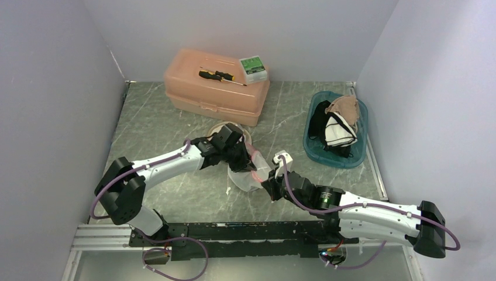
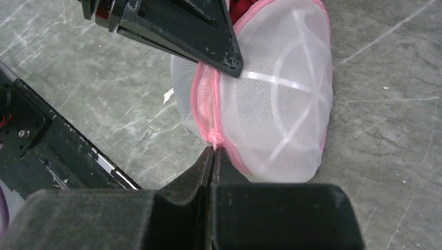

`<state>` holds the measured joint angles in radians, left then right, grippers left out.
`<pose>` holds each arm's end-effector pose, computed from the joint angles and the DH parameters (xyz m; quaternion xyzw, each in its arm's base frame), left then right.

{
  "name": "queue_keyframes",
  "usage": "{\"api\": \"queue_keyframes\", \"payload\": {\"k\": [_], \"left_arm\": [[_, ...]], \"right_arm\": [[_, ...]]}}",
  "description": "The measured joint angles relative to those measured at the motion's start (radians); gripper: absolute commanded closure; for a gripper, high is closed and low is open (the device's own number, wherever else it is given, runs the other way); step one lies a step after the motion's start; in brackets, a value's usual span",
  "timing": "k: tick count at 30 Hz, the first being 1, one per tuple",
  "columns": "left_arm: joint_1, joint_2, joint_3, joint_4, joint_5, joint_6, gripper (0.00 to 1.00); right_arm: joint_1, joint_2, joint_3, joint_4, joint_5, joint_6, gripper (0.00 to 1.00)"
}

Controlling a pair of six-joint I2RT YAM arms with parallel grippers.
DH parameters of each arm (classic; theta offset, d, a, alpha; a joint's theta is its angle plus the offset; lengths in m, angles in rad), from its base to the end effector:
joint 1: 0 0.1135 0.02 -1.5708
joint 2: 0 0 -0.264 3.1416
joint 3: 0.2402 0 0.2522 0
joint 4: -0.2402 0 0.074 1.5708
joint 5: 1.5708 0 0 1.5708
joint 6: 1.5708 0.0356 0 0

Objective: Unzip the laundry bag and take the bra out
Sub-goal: Unzip the laundry bag at the center of the board.

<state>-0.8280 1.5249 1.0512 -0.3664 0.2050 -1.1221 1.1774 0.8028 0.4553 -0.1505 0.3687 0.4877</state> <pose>0.2151 -0.2449 0.2378 -0.1000 0.9244 -0.3478 0.1203 0.0814 0.1628 0.2252 -0.1975 0.8269 0.2655 0.4546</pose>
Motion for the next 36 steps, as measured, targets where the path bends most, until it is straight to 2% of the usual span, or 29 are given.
{"api": "queue_keyframes", "payload": {"k": [8, 25, 34, 35, 36], "left_arm": [[-0.002, -0.045, -0.071, 0.035, -0.006, -0.028, 0.97], [0.008, -0.220, -0.185, 0.039, -0.109, -0.080, 0.97], [0.009, -0.232, -0.209, 0.053, -0.112, -0.094, 0.97], [0.009, -0.234, -0.214, 0.058, -0.112, -0.094, 0.94], [0.009, -0.235, -0.221, 0.064, -0.110, -0.094, 0.88]], "right_arm": [[0.002, 0.002, 0.000, -0.026, 0.035, 0.043, 1.00], [0.003, -0.020, -0.031, -0.051, 0.042, 0.137, 1.00], [0.003, -0.019, -0.031, -0.063, 0.045, 0.149, 1.00], [0.003, -0.019, -0.031, -0.066, 0.046, 0.149, 0.93], [0.003, -0.020, -0.031, -0.069, 0.046, 0.149, 0.82]]}}
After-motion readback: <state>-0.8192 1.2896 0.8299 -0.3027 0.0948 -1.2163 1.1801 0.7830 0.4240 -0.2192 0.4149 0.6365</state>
